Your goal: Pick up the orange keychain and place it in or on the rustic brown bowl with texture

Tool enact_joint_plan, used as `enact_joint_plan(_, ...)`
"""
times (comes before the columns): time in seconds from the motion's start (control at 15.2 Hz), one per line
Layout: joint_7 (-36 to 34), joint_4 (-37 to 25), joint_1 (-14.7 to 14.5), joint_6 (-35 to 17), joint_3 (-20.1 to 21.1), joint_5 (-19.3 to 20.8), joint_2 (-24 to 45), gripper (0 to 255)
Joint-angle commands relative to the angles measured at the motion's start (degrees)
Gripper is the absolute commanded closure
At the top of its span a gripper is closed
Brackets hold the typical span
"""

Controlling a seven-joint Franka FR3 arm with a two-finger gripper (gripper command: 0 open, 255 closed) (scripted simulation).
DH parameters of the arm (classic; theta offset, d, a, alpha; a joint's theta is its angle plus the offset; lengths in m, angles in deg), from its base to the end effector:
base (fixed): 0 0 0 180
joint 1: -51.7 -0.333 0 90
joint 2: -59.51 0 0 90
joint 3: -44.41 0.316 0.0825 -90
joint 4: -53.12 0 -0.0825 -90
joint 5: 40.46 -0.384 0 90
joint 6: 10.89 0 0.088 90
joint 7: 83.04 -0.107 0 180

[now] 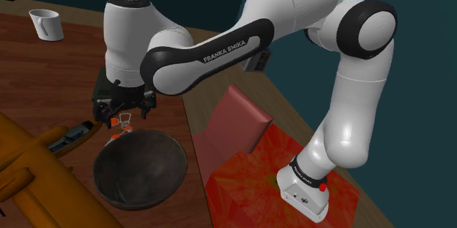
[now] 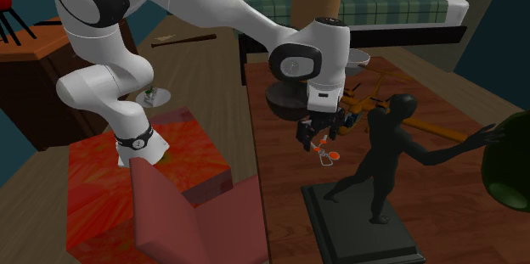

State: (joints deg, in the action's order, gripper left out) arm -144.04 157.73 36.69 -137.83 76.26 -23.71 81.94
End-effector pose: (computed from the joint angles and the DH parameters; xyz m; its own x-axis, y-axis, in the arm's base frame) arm 0.4644 0.4426 0.3545 0.9906 -0.1190 0.0680 -0.1167 -0.9925 -0.0372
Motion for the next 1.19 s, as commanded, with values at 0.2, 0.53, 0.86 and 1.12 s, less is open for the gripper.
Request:
enact_joint_plan(0.2,-0.8,0.8,-0.5,-2.2,-0.6,1.2,1.7,0)
enact_joint_plan(0.53,-0.8,0.8,-0.5,-2.2,-0.6,1.2,1.7,0)
enact_joint_plan(0.86,-0.8,1.0,-0.5,-2.3,-0.6,1.1,1.5,255)
enact_joint_plan(1.12,-0.7,1.7,-0.3,-2.4,-0.4,0.8,0.9,255)
